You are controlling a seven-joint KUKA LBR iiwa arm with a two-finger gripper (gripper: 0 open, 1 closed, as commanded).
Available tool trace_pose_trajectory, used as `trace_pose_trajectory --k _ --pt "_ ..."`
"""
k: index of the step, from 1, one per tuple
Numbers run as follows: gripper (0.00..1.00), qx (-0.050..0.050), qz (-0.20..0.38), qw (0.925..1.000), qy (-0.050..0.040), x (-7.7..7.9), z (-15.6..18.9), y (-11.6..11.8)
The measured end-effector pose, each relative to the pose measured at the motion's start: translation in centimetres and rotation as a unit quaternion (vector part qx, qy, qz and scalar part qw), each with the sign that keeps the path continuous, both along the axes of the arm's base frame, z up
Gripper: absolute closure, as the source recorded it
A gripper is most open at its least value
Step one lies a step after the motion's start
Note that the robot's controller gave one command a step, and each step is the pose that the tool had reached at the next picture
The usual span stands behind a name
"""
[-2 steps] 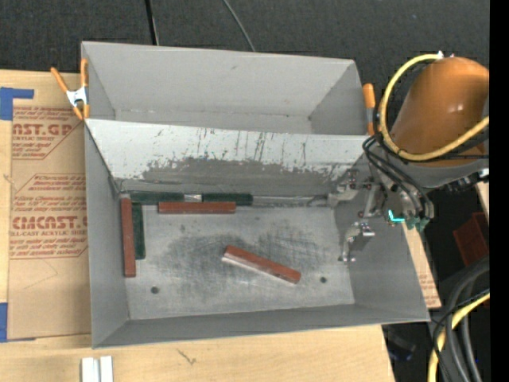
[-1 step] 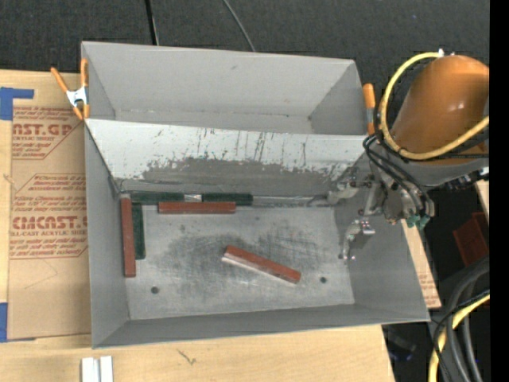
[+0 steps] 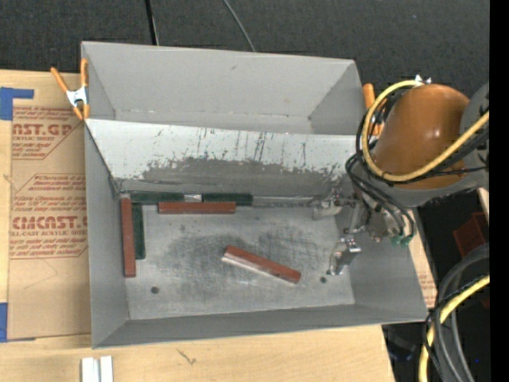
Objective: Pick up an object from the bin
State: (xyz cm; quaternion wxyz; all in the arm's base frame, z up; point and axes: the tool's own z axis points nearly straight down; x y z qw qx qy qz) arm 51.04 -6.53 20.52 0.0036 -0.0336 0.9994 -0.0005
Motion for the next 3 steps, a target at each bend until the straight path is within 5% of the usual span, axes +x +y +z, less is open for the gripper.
trace_pose_trajectory --k 1,2,3 --pt "0.0 0.0 0.022 0.9997 0.0008 0.3 -7.5 2.1" --pt "1.0 0.0 0.013 0.9999 0.0018 0.3 -12.6 2.5" --pt "1.0 0.0 0.013 0.9999 0.0018 0.4 -12.6 2.5"
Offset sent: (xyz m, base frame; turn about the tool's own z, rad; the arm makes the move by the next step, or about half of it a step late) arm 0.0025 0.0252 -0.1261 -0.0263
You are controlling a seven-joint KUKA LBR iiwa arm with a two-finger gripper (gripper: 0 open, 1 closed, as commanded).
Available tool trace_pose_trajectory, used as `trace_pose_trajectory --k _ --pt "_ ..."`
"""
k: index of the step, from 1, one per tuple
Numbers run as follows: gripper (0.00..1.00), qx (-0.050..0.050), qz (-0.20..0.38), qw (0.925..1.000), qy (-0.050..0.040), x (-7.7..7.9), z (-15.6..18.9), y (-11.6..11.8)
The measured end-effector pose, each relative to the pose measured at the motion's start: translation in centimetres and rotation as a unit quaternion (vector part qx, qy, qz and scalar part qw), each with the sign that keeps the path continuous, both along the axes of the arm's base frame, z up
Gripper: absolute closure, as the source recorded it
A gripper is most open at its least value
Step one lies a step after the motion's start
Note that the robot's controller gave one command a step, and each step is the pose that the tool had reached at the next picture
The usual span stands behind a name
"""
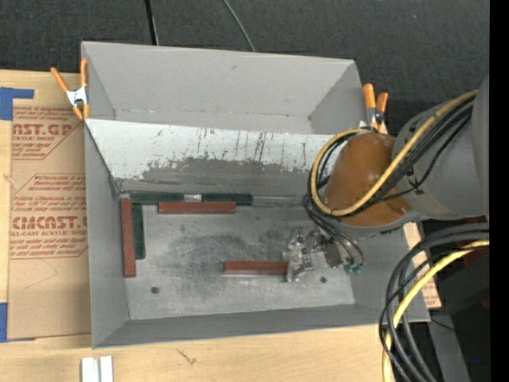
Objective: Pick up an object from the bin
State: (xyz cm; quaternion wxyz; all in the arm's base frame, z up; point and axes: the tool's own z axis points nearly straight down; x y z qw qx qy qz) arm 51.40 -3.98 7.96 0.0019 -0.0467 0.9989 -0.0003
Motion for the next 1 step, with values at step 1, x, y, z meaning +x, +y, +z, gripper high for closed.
trace_pose_trajectory --k 1 --pt "1.0 0.0 -0.032 0.9995 0.0009 1.83 12.55 -0.39"
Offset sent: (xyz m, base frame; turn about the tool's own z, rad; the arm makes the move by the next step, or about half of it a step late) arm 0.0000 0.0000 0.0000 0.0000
